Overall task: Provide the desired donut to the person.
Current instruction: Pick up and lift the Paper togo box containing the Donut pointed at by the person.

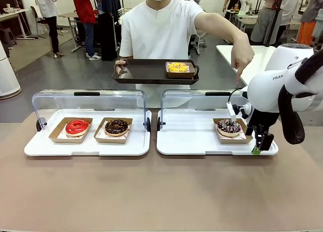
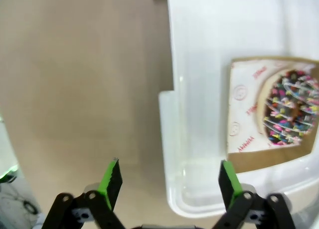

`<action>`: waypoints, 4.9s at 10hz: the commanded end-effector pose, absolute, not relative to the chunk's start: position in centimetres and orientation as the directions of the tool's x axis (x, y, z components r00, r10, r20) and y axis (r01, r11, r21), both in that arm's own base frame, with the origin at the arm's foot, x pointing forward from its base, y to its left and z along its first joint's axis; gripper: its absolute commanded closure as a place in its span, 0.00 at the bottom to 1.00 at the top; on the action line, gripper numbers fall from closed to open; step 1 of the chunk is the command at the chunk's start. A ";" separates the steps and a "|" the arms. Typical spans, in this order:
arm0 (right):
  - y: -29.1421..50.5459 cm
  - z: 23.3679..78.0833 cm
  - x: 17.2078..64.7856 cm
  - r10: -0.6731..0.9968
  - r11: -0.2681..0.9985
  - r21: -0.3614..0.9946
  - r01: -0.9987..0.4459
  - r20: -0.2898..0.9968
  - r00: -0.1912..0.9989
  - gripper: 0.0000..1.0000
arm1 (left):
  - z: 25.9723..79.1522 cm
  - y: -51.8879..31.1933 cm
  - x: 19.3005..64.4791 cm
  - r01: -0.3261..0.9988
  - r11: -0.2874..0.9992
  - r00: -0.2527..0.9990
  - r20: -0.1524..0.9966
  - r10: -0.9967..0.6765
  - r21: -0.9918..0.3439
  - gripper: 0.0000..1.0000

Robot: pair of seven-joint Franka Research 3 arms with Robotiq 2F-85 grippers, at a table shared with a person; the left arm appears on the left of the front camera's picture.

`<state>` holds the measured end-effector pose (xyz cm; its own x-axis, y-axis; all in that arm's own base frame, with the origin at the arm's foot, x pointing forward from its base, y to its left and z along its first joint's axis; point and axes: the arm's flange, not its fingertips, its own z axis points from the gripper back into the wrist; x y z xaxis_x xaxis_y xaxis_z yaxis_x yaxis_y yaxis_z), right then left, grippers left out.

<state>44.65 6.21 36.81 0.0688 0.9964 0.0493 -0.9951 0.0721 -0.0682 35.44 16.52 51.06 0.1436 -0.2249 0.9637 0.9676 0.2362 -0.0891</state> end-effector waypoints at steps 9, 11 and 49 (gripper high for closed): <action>5.3 34.2 49.7 0.985 0.132 -0.023 -0.991 0.117 0.129 0.00 | 51.2 16.6 35.3 0.969 0.233 0.137 0.966 -0.219 -0.085 0.00; 4.7 33.9 49.9 0.985 0.141 -0.040 -0.989 0.108 0.136 0.00 | 51.2 16.6 35.3 0.969 0.233 0.137 0.966 -0.219 -0.085 0.00; 12.3 45.3 38.0 0.997 0.020 0.024 -1.000 -0.081 0.018 1.00 | 51.2 16.6 35.3 0.969 0.233 0.137 0.966 -0.219 -0.085 0.00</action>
